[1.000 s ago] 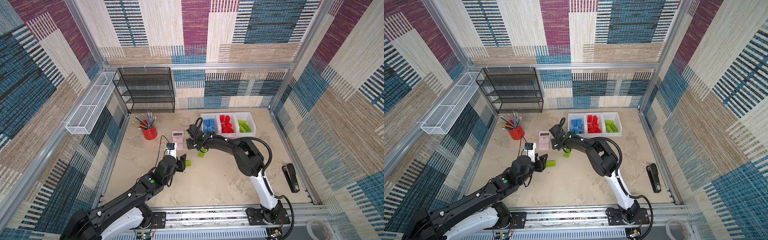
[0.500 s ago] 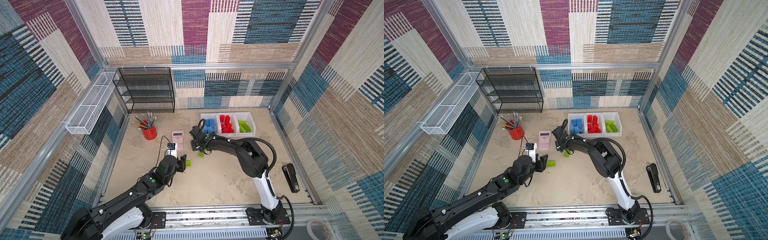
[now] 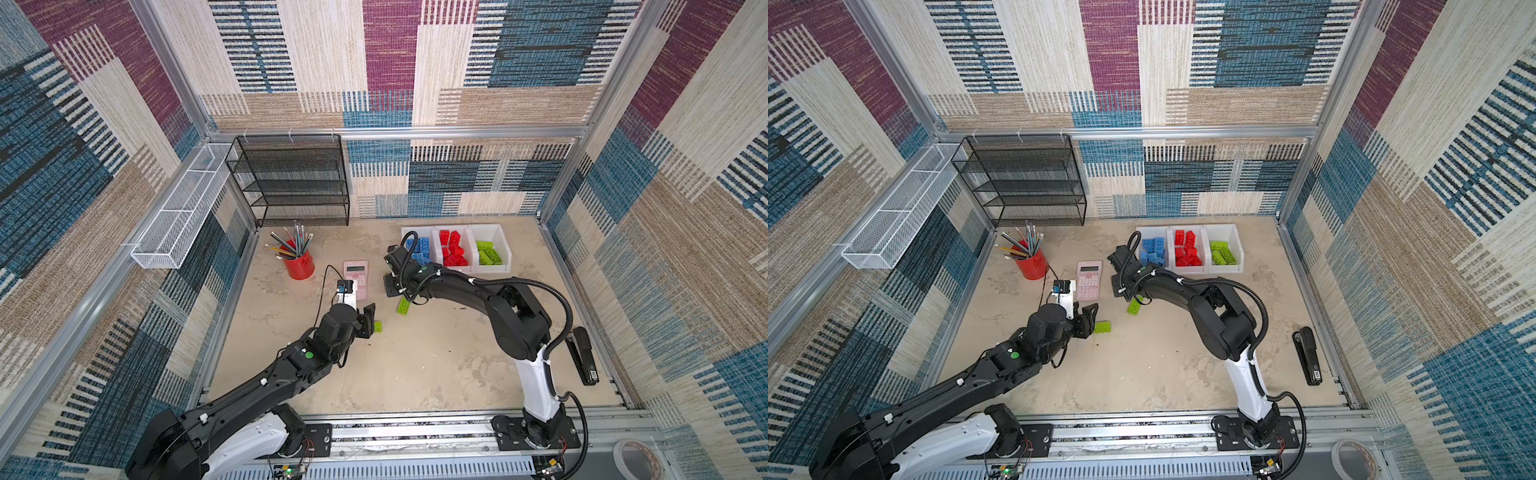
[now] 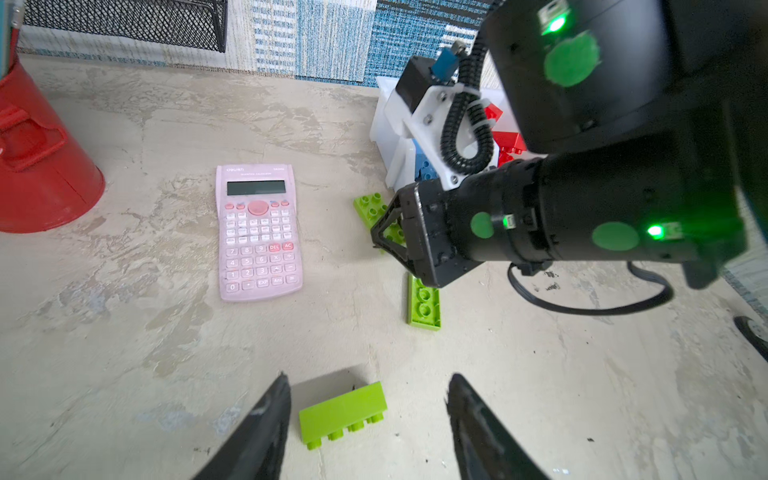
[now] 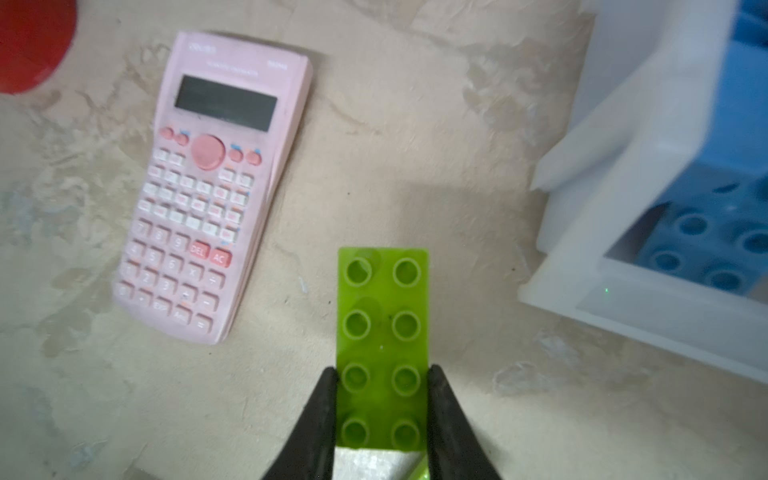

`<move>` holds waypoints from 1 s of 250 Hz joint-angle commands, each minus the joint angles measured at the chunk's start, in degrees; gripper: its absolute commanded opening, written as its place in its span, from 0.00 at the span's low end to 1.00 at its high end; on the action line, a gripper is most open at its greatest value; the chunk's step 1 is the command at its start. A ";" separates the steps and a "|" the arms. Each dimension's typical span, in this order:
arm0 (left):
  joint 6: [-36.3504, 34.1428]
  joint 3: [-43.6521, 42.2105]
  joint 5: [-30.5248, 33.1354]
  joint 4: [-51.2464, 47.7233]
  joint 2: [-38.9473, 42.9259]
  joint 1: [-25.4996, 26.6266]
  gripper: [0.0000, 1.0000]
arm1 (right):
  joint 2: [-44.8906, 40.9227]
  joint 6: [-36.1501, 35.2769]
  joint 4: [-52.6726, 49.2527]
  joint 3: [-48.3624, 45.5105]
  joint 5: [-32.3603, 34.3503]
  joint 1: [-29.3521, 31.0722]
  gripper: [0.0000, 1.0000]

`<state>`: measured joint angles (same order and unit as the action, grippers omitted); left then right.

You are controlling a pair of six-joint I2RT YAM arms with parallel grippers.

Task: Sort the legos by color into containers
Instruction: 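Carry the green plate with the right gripper over the farthest compartment while the left rises, then open the right gripper to drop the green plate into the green compartment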

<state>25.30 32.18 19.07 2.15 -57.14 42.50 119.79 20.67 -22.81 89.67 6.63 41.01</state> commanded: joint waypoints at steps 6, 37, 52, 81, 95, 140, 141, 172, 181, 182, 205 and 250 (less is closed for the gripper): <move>0.83 3.55 -1.68 -0.18 -2.01 -0.06 0.61 | -4.06 -0.11 3.69 -1.76 -2.60 -2.16 0.23; 0.80 8.87 -3.78 -0.80 -7.00 -0.10 0.61 | -8.79 -0.26 5.69 -4.70 -5.23 -6.44 0.23; 0.97 11.42 -4.95 -0.87 -9.83 -0.06 0.61 | -11.13 -0.52 6.73 -6.32 -5.95 -8.86 0.23; 1.76 15.14 -8.06 1.07 -15.06 -0.05 0.61 | -14.82 -0.98 8.41 -8.60 -8.55 -14.62 0.23; 1.96 17.48 -9.70 1.50 -18.00 0.02 0.61 | -16.03 -1.00 9.08 -9.15 -9.77 -17.28 0.23; 0.04 25.64 -17.78 3.16 -27.57 0.04 0.61 | -17.73 -1.74 11.28 -10.22 -11.49 -25.15 0.23; 0.02 25.82 -17.94 3.14 -27.80 0.04 0.61 | -17.74 -1.75 11.33 -10.17 -11.57 -25.31 0.23; 0.50 32.11 -21.52 1.61 -34.30 0.02 0.62 | -17.33 -2.86 13.14 -11.08 -13.94 -30.46 0.23; 0.92 33.57 -22.25 1.48 -35.93 0.04 0.62 | -16.98 -2.95 13.55 -11.30 -15.36 -32.14 0.23; 0.95 33.74 -22.38 1.51 -36.11 0.04 0.62 | -16.93 -2.89 13.61 -11.37 -15.52 -32.31 0.23; 1.75 36.45 -23.99 1.91 -39.68 0.02 0.63 | -16.52 -2.80 15.18 -12.47 -17.74 -35.72 0.23; 1.95 41.47 -25.41 0.07 -45.31 -0.04 0.63 | -15.52 -1.51 18.59 -14.61 -21.10 -40.57 0.23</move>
<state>26.39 70.70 -3.77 3.46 -99.96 42.54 103.57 18.39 -8.91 75.90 -10.39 2.59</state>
